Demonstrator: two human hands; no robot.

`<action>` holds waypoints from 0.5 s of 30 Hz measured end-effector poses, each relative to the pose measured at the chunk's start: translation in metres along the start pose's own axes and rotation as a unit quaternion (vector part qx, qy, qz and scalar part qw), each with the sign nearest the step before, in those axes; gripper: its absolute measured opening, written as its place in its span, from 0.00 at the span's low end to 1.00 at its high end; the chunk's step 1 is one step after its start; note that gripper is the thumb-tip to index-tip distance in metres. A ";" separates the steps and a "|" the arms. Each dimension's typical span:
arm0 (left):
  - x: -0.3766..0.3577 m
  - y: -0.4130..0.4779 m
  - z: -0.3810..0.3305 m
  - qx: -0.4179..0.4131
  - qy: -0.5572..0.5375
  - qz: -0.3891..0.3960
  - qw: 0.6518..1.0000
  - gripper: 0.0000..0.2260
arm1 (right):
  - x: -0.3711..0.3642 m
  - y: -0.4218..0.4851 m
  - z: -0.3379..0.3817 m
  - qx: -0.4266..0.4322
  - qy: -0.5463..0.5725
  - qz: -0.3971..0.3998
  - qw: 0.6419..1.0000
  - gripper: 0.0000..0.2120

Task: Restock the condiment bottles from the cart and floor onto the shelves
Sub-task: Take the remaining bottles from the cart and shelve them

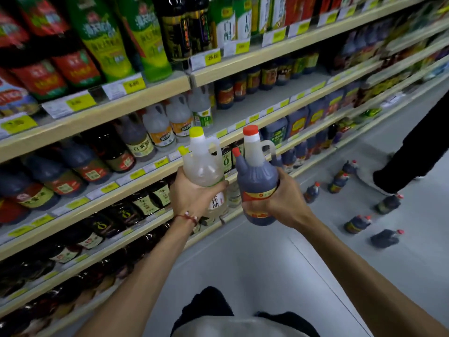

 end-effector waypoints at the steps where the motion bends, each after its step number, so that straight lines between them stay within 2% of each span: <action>1: -0.009 0.004 -0.004 0.002 0.000 -0.002 1.000 0.36 | 0.008 0.010 -0.003 0.002 0.005 0.004 1.000 0.52; 9: -0.078 0.061 -0.020 0.020 -0.025 -0.011 0.999 0.42 | 0.044 0.115 -0.025 -0.002 0.027 0.010 1.000 0.53; 15: -0.124 0.119 -0.036 0.023 0.026 -0.018 0.999 0.39 | 0.054 0.200 -0.029 0.008 0.016 0.023 1.000 0.50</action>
Point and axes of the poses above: each hand's wrist, its own y-axis towards the middle knuckle, its own x-axis out of the back of the hand, z = x × y, the point moved 9 cm from there along y, towards the middle knuckle, and after that the axes turned 3 degrees about -x, right-handed, at the moved point
